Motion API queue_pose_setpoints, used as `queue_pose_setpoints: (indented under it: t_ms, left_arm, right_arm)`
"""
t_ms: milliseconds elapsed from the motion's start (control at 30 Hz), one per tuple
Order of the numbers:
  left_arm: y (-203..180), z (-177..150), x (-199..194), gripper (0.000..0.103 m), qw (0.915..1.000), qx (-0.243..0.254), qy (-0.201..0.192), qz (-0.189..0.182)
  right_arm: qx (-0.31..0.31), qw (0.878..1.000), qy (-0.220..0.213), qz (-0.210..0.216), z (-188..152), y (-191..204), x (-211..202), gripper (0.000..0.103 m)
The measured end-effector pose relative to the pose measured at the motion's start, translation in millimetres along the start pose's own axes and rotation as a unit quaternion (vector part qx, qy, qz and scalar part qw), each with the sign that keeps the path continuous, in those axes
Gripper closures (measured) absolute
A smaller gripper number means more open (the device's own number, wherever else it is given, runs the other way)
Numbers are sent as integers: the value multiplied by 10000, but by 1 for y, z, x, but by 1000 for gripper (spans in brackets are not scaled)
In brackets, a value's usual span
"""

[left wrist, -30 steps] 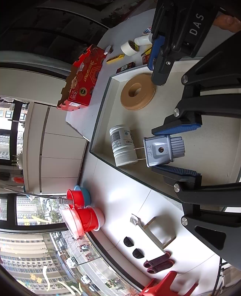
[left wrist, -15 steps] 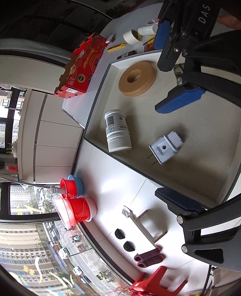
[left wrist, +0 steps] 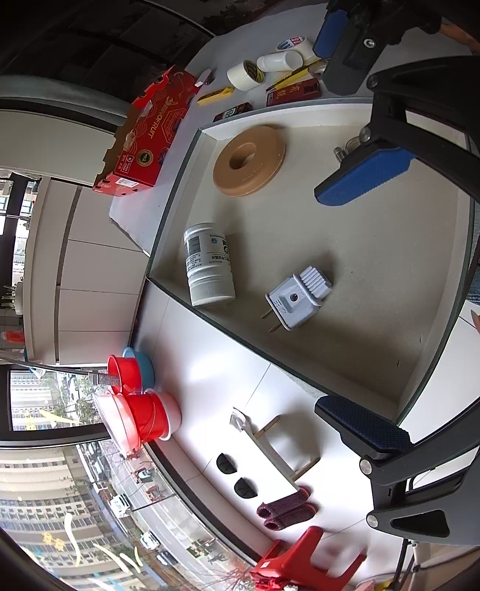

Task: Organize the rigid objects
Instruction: 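Open the right gripper to drop the hose clamp into the tray, then grasp the red box with the left gripper while the right gripper grasps the tape roll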

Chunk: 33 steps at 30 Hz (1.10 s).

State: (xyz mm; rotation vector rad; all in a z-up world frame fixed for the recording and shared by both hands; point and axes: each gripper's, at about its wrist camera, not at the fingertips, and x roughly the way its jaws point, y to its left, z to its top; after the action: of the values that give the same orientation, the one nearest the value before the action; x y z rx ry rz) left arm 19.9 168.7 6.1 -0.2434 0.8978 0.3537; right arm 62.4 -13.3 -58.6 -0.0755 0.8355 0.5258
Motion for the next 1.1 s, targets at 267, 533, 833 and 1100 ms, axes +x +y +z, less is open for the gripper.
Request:
queue_pose_setpoints:
  t_ms: [267,533,833,1100]
  left_arm:
    - [-41,-9,-20,0,9980,551,-120,-302]
    - [-130,-26,-40,0,9777,1628,-241,-1303]
    - [-205,-55,-1,0,9565,2051,388,-2038]
    - [-199,-49,18,0,9626,2182,105,-1600]
  right_arm:
    - [841,9955,-13,-440,-42,-68,-25,0]
    - [2005,9720,-288,-1189,-87,-153,-60,0]
    - [2802,9482,-390,-1445,-115,-205,-83,0]
    - [2341,9616,-305,-1402,-93,-198,-60,0]
